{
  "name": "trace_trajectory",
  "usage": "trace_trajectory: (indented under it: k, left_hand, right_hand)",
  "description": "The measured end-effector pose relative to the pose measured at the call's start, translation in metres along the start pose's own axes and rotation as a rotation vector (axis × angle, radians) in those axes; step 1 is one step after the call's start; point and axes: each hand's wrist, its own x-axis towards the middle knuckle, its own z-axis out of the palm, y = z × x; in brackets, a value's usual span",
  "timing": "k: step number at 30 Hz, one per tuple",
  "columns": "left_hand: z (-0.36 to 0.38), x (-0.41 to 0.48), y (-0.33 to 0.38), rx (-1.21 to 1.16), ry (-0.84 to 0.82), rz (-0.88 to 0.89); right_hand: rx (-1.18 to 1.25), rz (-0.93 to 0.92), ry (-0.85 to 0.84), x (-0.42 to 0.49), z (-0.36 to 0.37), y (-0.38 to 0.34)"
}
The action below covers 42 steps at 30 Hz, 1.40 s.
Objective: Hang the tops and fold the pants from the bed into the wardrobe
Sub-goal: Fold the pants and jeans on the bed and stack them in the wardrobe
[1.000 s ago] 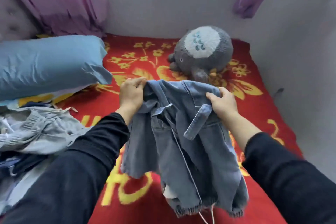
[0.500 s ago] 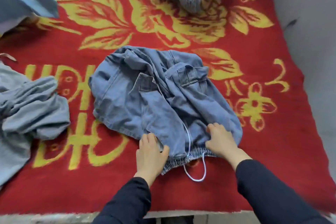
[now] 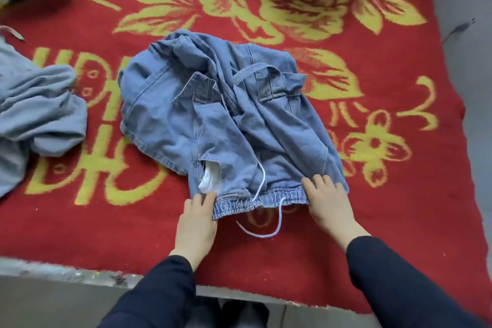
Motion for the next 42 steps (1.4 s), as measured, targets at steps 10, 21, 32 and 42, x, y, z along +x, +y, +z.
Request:
trace_trajectory:
  k: [10, 21, 32, 42]
  left_hand:
    - [-0.203, -0.012, 0.045, -0.891, -0.01, -0.276]
    - [-0.415, -0.066, 0.095, -0.632, 0.322, -0.489]
    - [-0.636, -0.119, 0.139, -1.412, 0.428, 0.049]
    - [-0.765, -0.102, 0.144, -1.387, 0.989, 0.352]
  right_hand:
    - [0.218, 0.386, -0.089, -0.001, -0.188, 0.051]
    - [1.993, 0.877, 0.093, -0.004, -0.41, 0.052]
    - [1.976, 0.352, 0.612, -0.02, -0.647, 0.059]
    - [1.5, 0.121, 1.294, -0.016, -0.754, 0.018]
